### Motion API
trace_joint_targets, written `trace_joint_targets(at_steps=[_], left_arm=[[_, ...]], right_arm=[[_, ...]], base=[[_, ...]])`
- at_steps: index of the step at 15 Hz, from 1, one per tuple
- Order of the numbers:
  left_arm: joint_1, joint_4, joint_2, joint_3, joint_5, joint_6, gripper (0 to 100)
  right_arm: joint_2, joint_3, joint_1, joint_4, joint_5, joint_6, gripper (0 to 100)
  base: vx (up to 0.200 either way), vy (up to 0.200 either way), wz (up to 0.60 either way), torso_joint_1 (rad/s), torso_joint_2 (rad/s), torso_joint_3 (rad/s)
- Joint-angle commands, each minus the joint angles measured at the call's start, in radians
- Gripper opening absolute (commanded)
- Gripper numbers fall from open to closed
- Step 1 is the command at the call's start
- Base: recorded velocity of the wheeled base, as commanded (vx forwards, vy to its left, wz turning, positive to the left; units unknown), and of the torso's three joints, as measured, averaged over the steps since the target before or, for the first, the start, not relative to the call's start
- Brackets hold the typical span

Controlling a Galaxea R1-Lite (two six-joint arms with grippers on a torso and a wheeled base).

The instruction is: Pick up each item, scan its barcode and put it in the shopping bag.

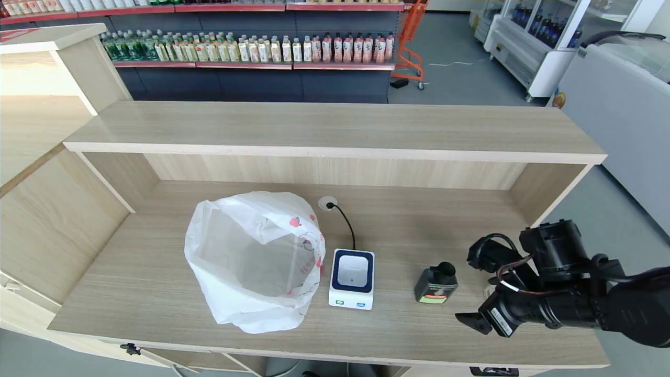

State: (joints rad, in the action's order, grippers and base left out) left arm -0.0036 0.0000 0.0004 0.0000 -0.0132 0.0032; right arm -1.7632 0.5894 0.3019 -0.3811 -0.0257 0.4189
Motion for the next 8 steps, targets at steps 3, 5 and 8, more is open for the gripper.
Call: trace_joint_targets(at_steps=[3,5,8], left_arm=[[0.001,0.000,0.000,0.000,-0.001,0.000,100],[0.001,0.000,0.000,0.000,-0.001,0.000,100],[0.001,0.000,0.000,0.000,-0.001,0.000,100]], right_arm=[[-0.193,0.029,0.023,-0.171,-0.005,0.026,100],[-0.245,0.073,0.042,-0.213,-0.046,0.023,100],[-0.286,0.135,0.066,-0.214,-0.099,0.021,100]], base=[[0.000,0.000,0.00,0.000,0.00,0.000],[0.000,0.000,0.00,0.000,0.00,0.000],[0.000,0.000,0.00,0.000,0.00,0.000]])
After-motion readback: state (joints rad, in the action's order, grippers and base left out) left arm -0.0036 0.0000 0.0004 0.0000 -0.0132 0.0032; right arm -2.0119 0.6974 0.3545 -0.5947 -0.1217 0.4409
